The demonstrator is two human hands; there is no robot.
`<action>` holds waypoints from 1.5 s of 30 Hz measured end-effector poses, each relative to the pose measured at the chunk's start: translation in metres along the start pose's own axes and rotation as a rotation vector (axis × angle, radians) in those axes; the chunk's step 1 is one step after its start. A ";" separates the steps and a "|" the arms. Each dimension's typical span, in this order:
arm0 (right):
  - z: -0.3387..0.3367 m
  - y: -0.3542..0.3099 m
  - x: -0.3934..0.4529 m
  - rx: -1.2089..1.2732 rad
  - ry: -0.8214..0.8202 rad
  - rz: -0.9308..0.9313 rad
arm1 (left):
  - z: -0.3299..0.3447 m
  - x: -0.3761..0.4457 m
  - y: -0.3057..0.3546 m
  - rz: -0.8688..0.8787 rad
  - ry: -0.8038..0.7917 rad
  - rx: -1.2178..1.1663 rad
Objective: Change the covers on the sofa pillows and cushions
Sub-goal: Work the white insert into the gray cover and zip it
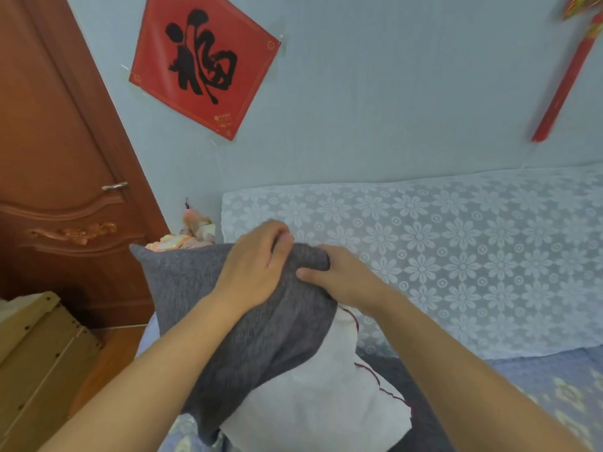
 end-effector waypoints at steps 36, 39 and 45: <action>-0.185 0.022 -0.038 -0.428 0.664 0.206 | 0.145 -0.165 -0.160 -1.601 0.130 -1.157; -0.185 0.013 -0.050 -0.383 0.726 0.147 | 0.150 -0.154 -0.162 -1.636 0.264 -1.198; -0.219 0.019 -0.063 -0.414 0.974 0.262 | 0.086 -0.127 -0.184 -1.269 0.432 -0.636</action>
Point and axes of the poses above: each hand's wrist, its own x-axis towards the middle knuckle, its own z-axis out of the palm, y = z × x, the point moved 6 cm from there along x, towards the middle knuckle, and after that the axes turned 13 degrees about -x, right-handed, at the moved point
